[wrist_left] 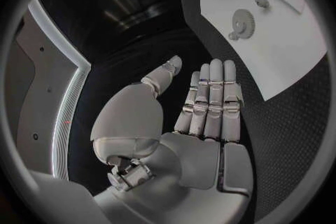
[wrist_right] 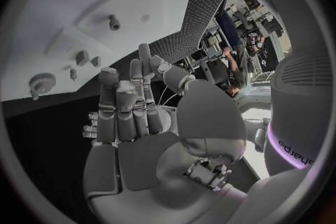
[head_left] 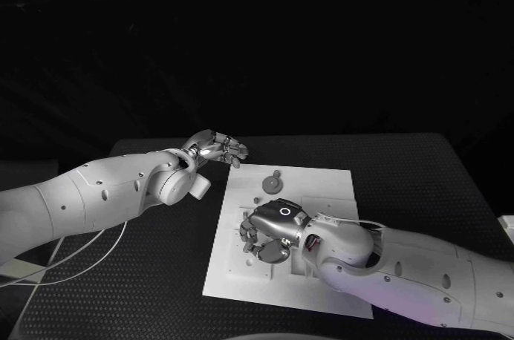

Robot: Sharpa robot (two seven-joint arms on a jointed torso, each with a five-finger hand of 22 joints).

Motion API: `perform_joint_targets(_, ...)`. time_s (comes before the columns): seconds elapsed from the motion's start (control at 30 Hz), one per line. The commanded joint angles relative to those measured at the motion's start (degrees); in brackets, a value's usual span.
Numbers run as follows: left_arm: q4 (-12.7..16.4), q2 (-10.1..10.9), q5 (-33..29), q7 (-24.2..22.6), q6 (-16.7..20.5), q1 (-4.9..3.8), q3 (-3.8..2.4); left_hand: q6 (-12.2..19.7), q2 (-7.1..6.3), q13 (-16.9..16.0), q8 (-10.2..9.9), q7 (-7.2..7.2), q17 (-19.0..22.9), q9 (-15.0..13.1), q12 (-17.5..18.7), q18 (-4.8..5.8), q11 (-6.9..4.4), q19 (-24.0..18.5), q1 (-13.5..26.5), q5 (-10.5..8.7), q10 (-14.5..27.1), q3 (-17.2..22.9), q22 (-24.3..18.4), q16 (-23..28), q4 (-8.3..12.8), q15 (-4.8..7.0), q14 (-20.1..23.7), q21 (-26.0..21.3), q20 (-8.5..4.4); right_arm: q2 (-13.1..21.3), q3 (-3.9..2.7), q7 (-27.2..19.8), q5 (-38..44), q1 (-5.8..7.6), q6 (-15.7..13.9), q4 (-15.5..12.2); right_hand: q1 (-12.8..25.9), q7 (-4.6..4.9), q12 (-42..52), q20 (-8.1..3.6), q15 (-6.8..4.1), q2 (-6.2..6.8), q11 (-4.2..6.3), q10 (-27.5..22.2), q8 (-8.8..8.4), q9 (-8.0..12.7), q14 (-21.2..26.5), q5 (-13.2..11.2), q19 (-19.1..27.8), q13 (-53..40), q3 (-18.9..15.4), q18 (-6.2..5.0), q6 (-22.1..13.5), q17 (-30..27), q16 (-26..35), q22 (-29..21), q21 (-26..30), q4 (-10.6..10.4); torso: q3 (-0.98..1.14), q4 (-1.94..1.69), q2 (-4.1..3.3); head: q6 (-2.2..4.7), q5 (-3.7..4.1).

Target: Assemble the parts on the task board

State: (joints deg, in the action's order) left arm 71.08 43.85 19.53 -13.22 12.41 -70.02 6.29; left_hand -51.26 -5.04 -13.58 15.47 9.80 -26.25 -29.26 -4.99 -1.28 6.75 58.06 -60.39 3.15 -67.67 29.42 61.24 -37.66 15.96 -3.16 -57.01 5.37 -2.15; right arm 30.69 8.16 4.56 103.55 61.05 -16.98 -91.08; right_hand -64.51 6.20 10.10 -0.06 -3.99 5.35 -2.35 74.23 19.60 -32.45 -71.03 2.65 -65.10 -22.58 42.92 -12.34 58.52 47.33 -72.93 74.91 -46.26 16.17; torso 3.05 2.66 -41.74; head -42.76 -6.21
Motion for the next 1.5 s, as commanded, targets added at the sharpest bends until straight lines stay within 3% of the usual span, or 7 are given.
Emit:
perform_joint_targets(0.03, 0.13, -0.2, -0.3, -0.76, -0.24, -0.08, -0.05, 0.13, 0.32, 0.06, 0.22, -0.02, -0.07, 0.09, 0.25, -0.68, -0.06, 0.41, -0.08, 0.0, -0.35, -0.35, -0.04, 0.32, -0.08, -0.16, -0.37, -0.27, -0.17, -0.33, 0.33, -0.74, 1.22, -0.16, 2.16, 0.52, -2.02, -0.02, -0.12, -0.06, -0.24, -2.0, 0.25, 0.12, 0.28, -0.88, 0.07, 0.19, -0.2, -0.13, 0.39, -2.66, 0.45, 0.1, 0.34, 0.89, -0.23, -0.03, 0.04, 0.03, 0.03, -0.21, -0.27)
perform_joint_targets(0.2, 0.1, -0.16, -0.3, -0.75, -0.26, -0.08, -0.05, 0.13, 0.31, 0.06, 0.23, -0.02, -0.1, 0.1, 0.24, -0.68, -0.07, 0.41, -0.07, 0.0, -0.36, -0.36, -0.03, 0.34, -0.08, -0.16, -0.38, -0.28, -0.17, -0.72, 0.72, -0.22, 1.31, -0.47, 2.63, 1.15, -1.95, 0.0, -0.15, -0.05, -0.23, -2.06, 0.24, 0.08, 0.25, -0.91, 0.09, 0.19, -0.18, -0.2, 0.36, -2.66, 0.41, 0.12, 0.36, 0.89, -0.21, 0.0, 0.0, 0.03, 0.07, -0.27, -0.27)
perform_joint_targets(0.43, 0.04, -0.24, -0.3, -0.74, -0.33, -0.08, -0.05, 0.14, 0.31, 0.07, 0.23, -0.02, -0.14, 0.11, 0.25, -0.67, -0.07, 0.42, -0.07, 0.0, -0.36, -0.36, -0.03, 0.37, -0.08, -0.16, -0.39, -0.29, -0.17, -1.34, 0.88, -0.21, 1.64, -0.85, 2.99, 1.82, -1.93, 0.01, -0.16, -0.05, -0.23, -2.09, 0.23, 0.05, 0.24, -0.94, 0.1, 0.19, -0.17, -0.24, 0.34, -2.66, 0.39, 0.13, 0.37, 0.9, -0.2, 0.04, 0.11, 0.02, 0.03, -0.26, -0.46)
perform_joint_targets(1.2, 0.09, -0.29, -0.3, -0.7, -0.41, -0.08, -0.05, 0.15, 0.34, 0.1, 0.25, -0.01, -0.29, 0.15, 0.25, -0.67, -0.07, 0.45, -0.05, 0.0, -0.37, -0.37, -0.02, 0.49, -0.11, -0.16, -0.42, -0.33, -0.18, -2.02, 1.55, 0.1, 2.44, -1.4, 4.22, 3.52, -1.83, 0.02, -0.18, -0.05, -0.23, -2.17, 0.23, 0.01, 0.22, -1.05, 0.13, 0.19, -0.14, -0.41, 0.28, -2.66, 0.35, 0.18, 0.38, 0.92, -0.19, 0.16, 0.01, 0.04, 0.05, -0.64, -0.84)
perform_joint_targets(1.5, 0.1, -0.29, -0.3, -0.7, -0.42, -0.08, -0.05, 0.16, 0.33, 0.11, 0.26, -0.01, -0.36, 0.17, 0.26, -0.66, -0.06, 0.45, -0.04, 0.0, -0.37, -0.38, -0.02, 0.55, -0.11, -0.16, -0.43, -0.36, -0.18, -2.3, 2.24, 0.33, 3.3, -1.53, 4.56, 4.04, -1.81, 0.02, -0.19, -0.05, -0.23, -2.18, 0.23, -0.01, 0.2, -1.09, 0.15, 0.19, -0.12, -0.48, 0.26, -2.66, 0.33, 0.21, 0.39, 0.93, -0.19, 0.2, 0.05, 0.04, 0.03, -0.73, -0.96)
